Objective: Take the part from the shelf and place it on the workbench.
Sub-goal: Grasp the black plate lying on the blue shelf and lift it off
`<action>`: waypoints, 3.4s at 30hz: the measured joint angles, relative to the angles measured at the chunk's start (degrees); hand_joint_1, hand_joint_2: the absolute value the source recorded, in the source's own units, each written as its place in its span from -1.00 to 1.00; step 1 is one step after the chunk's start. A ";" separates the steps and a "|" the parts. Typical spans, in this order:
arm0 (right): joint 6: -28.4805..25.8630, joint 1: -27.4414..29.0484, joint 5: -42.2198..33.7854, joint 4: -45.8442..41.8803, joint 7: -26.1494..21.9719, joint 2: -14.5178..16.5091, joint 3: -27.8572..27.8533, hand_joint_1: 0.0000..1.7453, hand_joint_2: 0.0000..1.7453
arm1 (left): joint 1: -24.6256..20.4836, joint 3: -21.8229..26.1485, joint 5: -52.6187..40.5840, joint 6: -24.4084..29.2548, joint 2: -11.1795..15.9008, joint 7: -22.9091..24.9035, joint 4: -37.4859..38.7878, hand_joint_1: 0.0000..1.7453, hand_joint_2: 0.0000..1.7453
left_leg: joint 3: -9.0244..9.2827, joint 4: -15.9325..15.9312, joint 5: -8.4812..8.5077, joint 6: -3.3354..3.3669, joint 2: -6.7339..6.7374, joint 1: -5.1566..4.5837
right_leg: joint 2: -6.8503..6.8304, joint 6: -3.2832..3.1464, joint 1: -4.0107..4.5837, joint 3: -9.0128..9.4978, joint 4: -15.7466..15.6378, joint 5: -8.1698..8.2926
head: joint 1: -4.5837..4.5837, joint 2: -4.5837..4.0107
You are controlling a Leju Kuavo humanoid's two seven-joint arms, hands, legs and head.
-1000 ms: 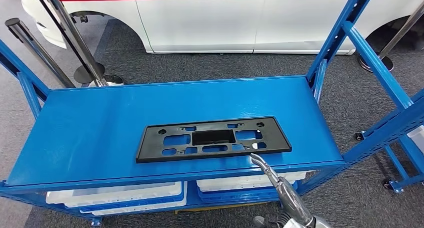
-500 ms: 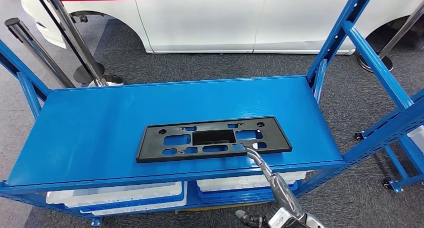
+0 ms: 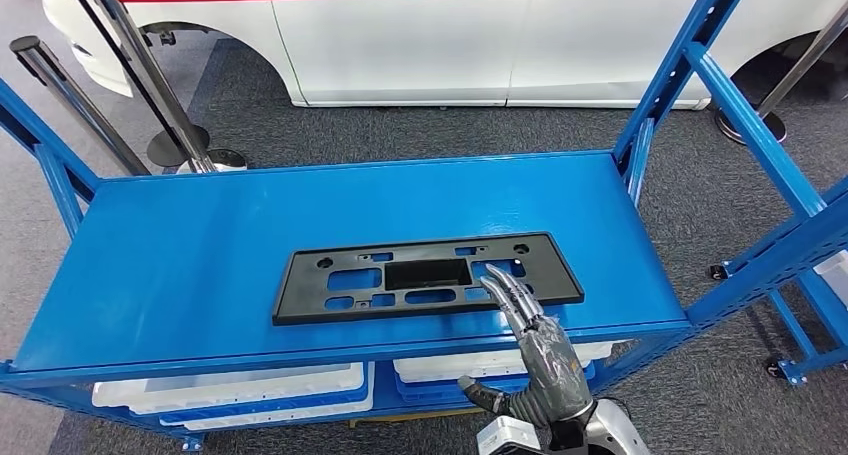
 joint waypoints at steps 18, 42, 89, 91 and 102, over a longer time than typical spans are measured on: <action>-1.75 -14.66 22.51 10.22 11.16 2.69 11.81 -1.00 1.00 | -0.67 -1.60 -1.08 -1.69 0.00 -0.06 -1.25 -1.00 -1.00 | 0.03 0.01 0.02 -0.02 -0.04 0.00 | -0.01 0.00 -0.01 0.02 0.01 0.00 | 0.00 0.01; -2.54 -25.95 28.87 32.29 14.85 5.28 10.16 -1.00 1.00 | -1.23 -2.96 -2.52 -3.21 0.00 -0.07 -1.54 -1.00 -1.00 | 0.14 0.03 0.04 -0.02 -0.09 -0.01 | -0.06 -0.02 -0.01 0.01 0.02 0.02 | 0.00 0.01; 0.42 -25.50 33.70 41.64 15.36 7.57 3.98 1.00 1.00 | -1.02 -0.82 1.60 -9.86 0.00 -2.23 -1.56 -1.00 1.00 | 0.24 0.03 0.04 -0.03 -0.06 0.00 | -0.04 -0.02 -0.01 0.09 0.01 0.03 | 0.00 0.01; -0.45 -25.31 34.09 41.41 15.17 7.62 3.73 1.00 1.00 | -1.02 -0.51 1.99 -9.80 0.00 -2.19 -1.56 -1.00 1.00 | 0.24 0.04 0.04 -0.03 -0.07 0.00 | -0.05 -0.02 -0.01 0.08 0.01 0.03 | 0.00 0.00; -9.95 -21.91 41.63 36.40 13.48 7.60 2.94 1.00 1.00 | -0.93 -0.08 1.13 -9.17 0.02 -2.41 -1.56 -1.00 1.00 | 0.05 0.27 0.01 0.01 -0.08 -0.17 | -0.08 0.06 -0.29 -0.04 -0.10 0.09 | 0.00 0.01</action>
